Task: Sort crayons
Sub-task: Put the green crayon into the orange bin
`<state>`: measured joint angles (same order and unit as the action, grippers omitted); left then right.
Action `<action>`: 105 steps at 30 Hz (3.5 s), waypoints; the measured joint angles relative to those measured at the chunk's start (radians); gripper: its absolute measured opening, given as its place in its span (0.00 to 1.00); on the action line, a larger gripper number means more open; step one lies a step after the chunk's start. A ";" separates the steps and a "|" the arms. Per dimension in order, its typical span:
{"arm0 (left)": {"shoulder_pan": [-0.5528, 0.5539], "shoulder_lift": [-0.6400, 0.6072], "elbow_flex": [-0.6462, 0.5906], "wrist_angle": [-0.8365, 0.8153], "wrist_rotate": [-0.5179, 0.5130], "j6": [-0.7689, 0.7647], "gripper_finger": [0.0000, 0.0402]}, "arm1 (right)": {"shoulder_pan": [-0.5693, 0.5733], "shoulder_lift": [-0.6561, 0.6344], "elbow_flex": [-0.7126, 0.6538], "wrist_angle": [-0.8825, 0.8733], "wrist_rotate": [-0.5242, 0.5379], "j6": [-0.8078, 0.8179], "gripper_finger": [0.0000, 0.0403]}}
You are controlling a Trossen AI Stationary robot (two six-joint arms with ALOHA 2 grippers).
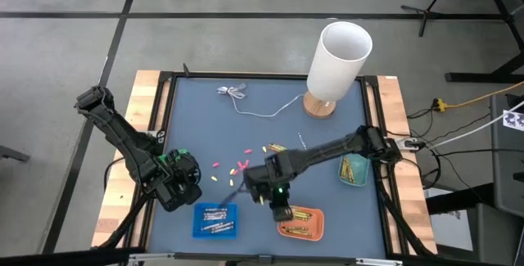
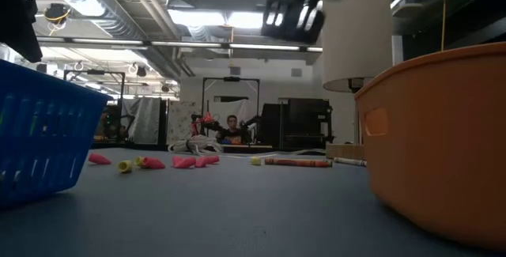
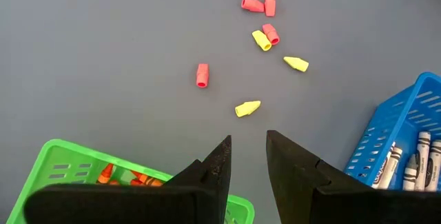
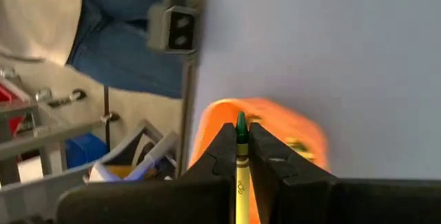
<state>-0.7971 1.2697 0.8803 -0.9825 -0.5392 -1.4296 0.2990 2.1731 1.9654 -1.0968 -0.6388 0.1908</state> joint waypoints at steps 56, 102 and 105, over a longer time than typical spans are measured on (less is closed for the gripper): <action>0.000 0.000 0.000 0.074 -0.225 0.000 0.19 | 0.231 -0.035 0.003 -0.402 0.807 0.020 0.31; 0.003 0.001 -0.001 0.150 -0.310 0.052 0.19 | -0.358 -0.359 -0.918 0.792 0.716 -0.040 0.31; 0.003 0.001 -0.001 0.154 -0.309 0.052 0.19 | -0.358 -0.344 -0.917 0.793 0.716 -0.039 0.31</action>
<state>-0.7940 1.2705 0.8795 -0.8286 -0.8478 -1.3776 -0.0593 1.8287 1.0485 -0.3034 0.0772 0.1516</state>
